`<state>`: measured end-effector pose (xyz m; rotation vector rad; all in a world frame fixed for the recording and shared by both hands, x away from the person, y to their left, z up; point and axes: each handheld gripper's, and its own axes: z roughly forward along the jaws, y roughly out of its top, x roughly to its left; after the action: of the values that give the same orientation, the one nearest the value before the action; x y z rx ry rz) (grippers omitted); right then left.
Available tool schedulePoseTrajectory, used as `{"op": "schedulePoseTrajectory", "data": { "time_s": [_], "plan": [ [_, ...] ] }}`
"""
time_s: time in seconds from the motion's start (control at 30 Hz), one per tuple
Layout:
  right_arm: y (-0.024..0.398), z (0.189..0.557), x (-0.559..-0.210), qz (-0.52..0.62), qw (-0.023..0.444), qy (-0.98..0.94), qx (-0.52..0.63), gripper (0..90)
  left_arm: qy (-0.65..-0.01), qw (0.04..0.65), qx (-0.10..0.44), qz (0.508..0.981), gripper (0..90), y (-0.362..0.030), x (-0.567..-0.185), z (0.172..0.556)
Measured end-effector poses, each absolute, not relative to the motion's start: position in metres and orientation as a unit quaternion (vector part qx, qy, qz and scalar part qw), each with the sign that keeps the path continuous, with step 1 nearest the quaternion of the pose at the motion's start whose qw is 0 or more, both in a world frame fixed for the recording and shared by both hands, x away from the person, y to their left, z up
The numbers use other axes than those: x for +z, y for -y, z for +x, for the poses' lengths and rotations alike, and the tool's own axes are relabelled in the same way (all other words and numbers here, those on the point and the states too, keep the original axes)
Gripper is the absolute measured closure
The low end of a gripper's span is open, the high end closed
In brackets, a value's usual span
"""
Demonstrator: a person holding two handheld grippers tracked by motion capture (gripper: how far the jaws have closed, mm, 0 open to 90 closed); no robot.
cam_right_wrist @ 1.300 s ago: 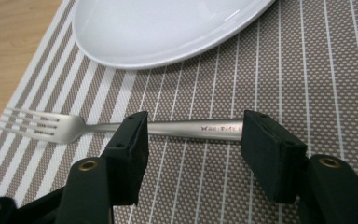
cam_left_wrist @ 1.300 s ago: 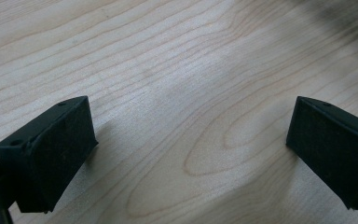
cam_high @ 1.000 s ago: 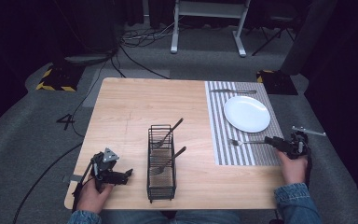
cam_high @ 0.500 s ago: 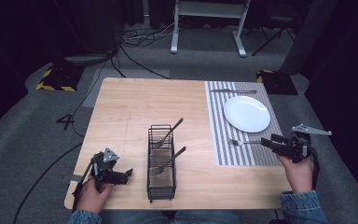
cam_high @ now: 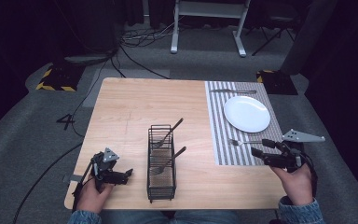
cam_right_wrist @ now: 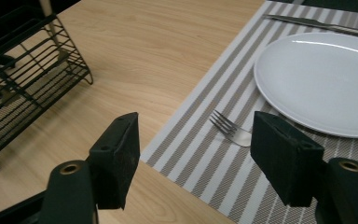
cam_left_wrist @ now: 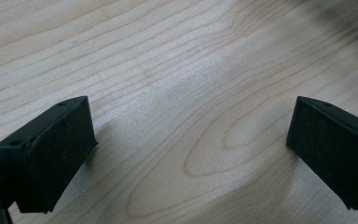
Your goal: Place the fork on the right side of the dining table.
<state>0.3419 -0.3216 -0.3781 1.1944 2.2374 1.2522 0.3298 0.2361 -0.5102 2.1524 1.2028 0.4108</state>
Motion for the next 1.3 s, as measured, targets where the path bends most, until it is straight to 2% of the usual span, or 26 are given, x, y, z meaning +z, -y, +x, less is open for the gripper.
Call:
{"op": "schedulePoseTrajectory", "data": {
  "time_s": [0.17, 0.37, 0.53, 0.6, 0.67, 1.0, 1.3],
  "plan": [
    [0.31, 0.334, -0.374, 0.398, 0.151, -0.791, 0.439, 31.5, -0.456, 0.316, 0.156, 0.817, 1.1, -0.236, -0.51, 0.33],
    [0.286, 0.331, -0.371, 0.362, 0.132, -0.819, 0.425, 19.1, -0.457, 0.315, 0.156, 0.817, 1.1, -0.236, -0.51, 0.33],
    [0.274, 0.328, -0.371, 0.344, 0.128, -0.827, 0.427, 14.7, -0.456, 0.314, 0.155, 0.818, 1.1, -0.236, -0.51, 0.33],
    [0.267, 0.327, -0.372, 0.341, 0.11, -0.83, 0.427, 12.0, -0.456, 0.316, 0.157, 0.817, 1.1, -0.236, -0.51, 0.33],
    [0.261, 0.326, -0.374, 0.331, 0.121, -0.831, 0.431, 8.9, -0.456, 0.316, 0.157, 0.817, 1.1, -0.236, -0.51, 0.33],
    [0.233, 0.324, -0.394, 0.303, 0.096, -0.838, 0.443, 7.4, -0.456, 0.316, 0.157, 0.817, 1.1, -0.236, -0.51, 0.33],
    [0.21, 0.324, -0.425, 0.3, 0.099, -0.85, 0.422, 4.7, -0.456, 0.316, 0.157, 0.817, 1.1, -0.236, -0.51, 0.33]
  ]
}}
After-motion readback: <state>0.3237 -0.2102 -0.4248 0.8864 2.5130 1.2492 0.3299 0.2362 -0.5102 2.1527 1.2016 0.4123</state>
